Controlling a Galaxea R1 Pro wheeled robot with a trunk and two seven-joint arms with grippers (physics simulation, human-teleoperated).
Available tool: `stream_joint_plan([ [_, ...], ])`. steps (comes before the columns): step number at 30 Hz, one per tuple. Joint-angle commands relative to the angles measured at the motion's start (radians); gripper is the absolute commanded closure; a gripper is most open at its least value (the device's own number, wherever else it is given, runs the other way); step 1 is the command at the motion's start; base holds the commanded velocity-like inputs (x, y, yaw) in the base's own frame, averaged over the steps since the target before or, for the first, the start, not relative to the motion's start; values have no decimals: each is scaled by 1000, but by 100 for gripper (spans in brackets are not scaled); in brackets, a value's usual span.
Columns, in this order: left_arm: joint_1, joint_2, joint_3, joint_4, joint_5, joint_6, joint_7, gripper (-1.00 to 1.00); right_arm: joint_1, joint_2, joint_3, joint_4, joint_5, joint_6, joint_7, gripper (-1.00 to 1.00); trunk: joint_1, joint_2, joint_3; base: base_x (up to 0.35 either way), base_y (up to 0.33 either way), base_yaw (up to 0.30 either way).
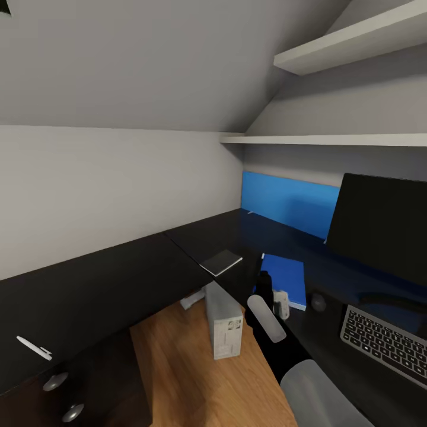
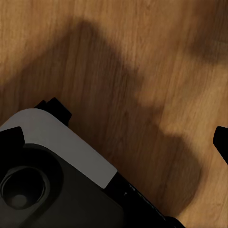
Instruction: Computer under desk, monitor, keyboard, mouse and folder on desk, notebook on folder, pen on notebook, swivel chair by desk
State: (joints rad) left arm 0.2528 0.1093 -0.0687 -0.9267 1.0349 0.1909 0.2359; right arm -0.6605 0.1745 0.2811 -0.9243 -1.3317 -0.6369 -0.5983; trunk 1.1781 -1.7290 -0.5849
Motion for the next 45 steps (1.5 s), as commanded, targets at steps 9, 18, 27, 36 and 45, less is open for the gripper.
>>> stream_joint_plan([
  [9, -1, 2, 0, -11, 10, -2, 6, -100, 4, 0, 114, -84, -2, 83, 0, -100, -4, 6, 2, 0, 0, 0],
  [18, -3, 0, 13, -19, 10, -19, 8, -100, -3, -54, 147, -165, 19, 526, 2, -100, -38, 69, 30, 0, 0, 0],
  [27, -3, 0, 10, -21, 8, -21, 7, -100, -24, -82, 148, -189, 56, 786, -1, -100, -73, 132, 59, 0, 0, 0],
  [36, -3, 0, 9, -20, 8, -21, 5, -100, -32, -87, 147, -182, 199, 855, 5, -100, -107, 195, 87, 0, 0, 0],
  [45, 68, 3, 14, -23, 20, -159, -41, -100, -57, -86, 149, -176, 311, 1042, -19, -100, -142, 258, 115, 0, 0, -14],
])
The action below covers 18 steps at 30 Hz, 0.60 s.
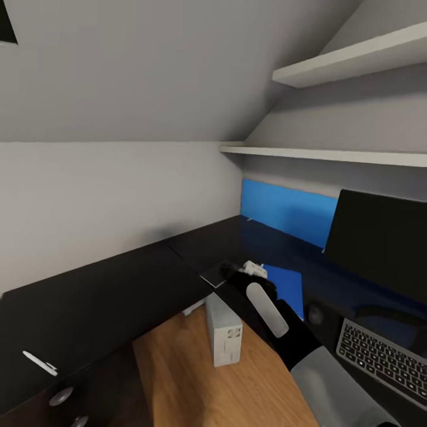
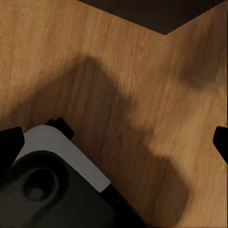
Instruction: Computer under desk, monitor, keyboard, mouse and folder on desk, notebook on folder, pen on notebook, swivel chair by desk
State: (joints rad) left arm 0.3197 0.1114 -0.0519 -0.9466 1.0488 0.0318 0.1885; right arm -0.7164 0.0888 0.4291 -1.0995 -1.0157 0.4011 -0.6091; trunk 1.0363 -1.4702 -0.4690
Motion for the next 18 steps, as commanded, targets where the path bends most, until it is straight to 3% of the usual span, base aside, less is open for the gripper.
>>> stream_joint_plan([
  [1, 8, 1, -3, -3, 8, -21, -10, -100, -2, 0, 0, -1, 2, 35, -17, -100, -4, 7, 2, 0, 0, -11],
  [3, 25, 2, -3, -7, 14, -58, -45, -100, -3, -2, -2, 0, 15, 96, -44, -100, -12, 21, 9, 0, 0, -6],
  [4, 54, 2, -5, -30, 35, -83, -75, -100, -10, -36, -3, 0, 24, 218, -66, -100, -15, 28, 12, 0, 0, -1],
  [5, 66, 3, -4, -28, 86, -88, -79, -100, -14, -53, -4, -6, 25, 318, -65, -100, -19, 35, 15, 0, 0, 0],
  [9, 77, 6, -3, -26, 151, -90, -81, -100, -16, -63, -5, -6, 27, 371, -60, -100, -35, 63, 27, 0, 0, 0],
  [10, 93, 34, -4, -18, 210, -90, -83, -100, -19, -67, -5, -7, 28, 399, -56, -100, -38, 70, 31, 0, 0, 0],
  [13, 97, 43, -5, -3, 223, -90, -84, -100, -26, -68, -4, -6, 28, 406, -55, -100, -50, 91, 40, 0, 0, 0],
  [14, 100, 35, -6, 103, 234, -95, -116, -100, -38, -66, -4, 0, 28, 409, -66, -100, -50, 91, 40, 0, 0, 0],
  [18, 100, 33, -4, 194, 239, -100, -239, -100, -46, -61, -3, 34, 28, 409, -72, -100, -50, 91, 40, 0, 0, 0],
])
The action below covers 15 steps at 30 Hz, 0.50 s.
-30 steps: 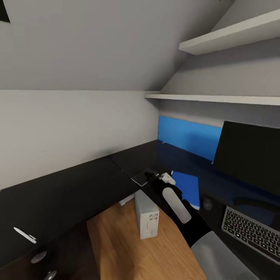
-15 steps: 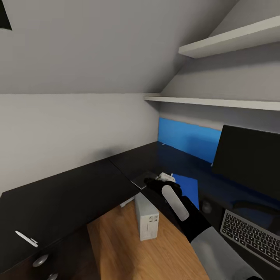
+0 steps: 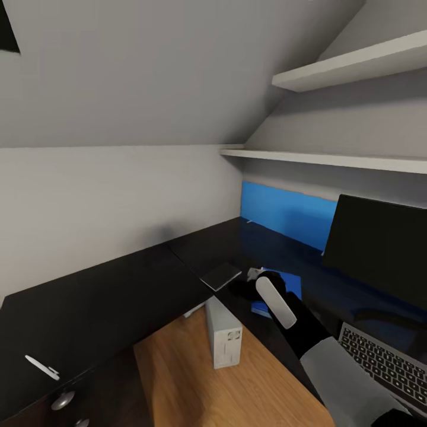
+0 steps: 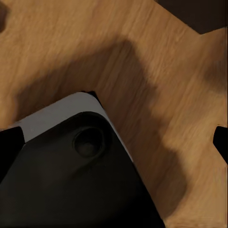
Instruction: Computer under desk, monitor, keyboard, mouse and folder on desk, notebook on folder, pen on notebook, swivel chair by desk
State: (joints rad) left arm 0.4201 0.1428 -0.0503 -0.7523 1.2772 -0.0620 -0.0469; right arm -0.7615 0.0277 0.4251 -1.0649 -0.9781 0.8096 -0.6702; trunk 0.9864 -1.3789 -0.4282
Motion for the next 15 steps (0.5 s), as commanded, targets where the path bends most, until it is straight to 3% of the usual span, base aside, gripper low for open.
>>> stream_joint_plan([
  [1, 0, 1, -5, 19, 14, -7, -36, -100, -7, 1, 2, 13, -10, 0, -10, -100, 0, -1, -1, 0, 0, 0],
  [2, 0, 1, -5, 40, 22, -7, -70, -100, -14, 2, 4, 27, -10, 0, -10, -100, 0, -1, -1, 0, 0, 0],
  [3, 0, 0, -4, 81, 51, -9, -134, -100, -26, 3, 6, 51, -10, 0, -9, -100, 0, -1, -1, 0, 0, 0],
  [4, 0, -3, -6, 173, 148, -25, -239, -100, -43, 5, 10, 81, -10, 0, -10, -100, 0, -1, -1, 46, -27, 0],
  [8, 0, -7, -6, 209, 185, -46, -270, -100, -48, 7, 12, 90, -10, 0, -12, -100, 0, -1, -1, 150, -79, 0],
  [15, 0, -15, -5, 241, 210, -64, -285, -100, -51, 12, 13, 96, -10, -1, -11, -100, 0, -1, -1, 272, -138, 0],
])
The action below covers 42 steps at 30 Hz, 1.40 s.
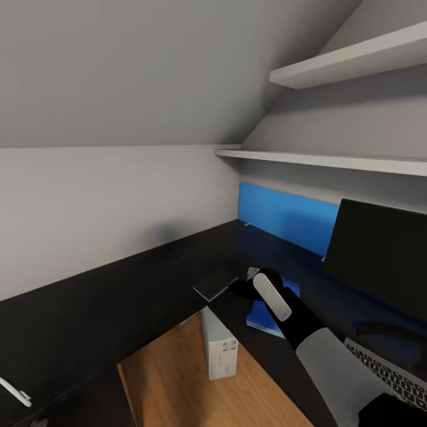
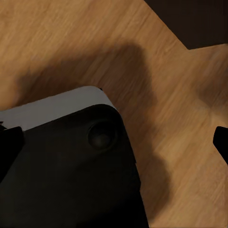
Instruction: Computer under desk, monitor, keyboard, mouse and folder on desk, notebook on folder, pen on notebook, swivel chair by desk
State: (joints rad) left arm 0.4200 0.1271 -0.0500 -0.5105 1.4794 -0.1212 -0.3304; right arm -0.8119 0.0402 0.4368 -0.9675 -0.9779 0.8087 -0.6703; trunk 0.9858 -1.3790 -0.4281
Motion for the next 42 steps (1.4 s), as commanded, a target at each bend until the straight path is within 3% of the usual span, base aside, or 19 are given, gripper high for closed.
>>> stream_joint_plan([
  [1, 0, 0, -5, 3, 9, -6, -2, -100, -1, 0, 2, -1, -10, 0, -10, -100, 1, -1, -1, 306, -159, 0],
  [7, 0, -4, -5, 28, 13, -11, -5, -100, -1, 0, 1, 0, -10, 1, -8, -100, 1, -1, -1, 309, -172, 64],
  [12, 0, -7, -5, 58, 60, -13, -7, -100, -4, 2, 2, 20, -10, 1, -8, -100, 1, -1, -1, 312, -182, 200],
  [17, 0, -7, -5, 64, 75, -13, -8, -100, -13, 8, 3, 49, -10, -4, -8, -100, 1, -1, -1, 322, -116, 156],
  [24, 0, -6, -4, 67, 82, -9, -6, -100, -20, 22, 2, 74, 8, -12, -8, -100, 1, -1, -1, 203, 36, 34],
  [42, -3, -7, -5, 69, 81, -13, -6, -100, -21, 25, 2, 76, 13, -13, -8, -100, 1, -1, -1, 86, 4, 2],
])
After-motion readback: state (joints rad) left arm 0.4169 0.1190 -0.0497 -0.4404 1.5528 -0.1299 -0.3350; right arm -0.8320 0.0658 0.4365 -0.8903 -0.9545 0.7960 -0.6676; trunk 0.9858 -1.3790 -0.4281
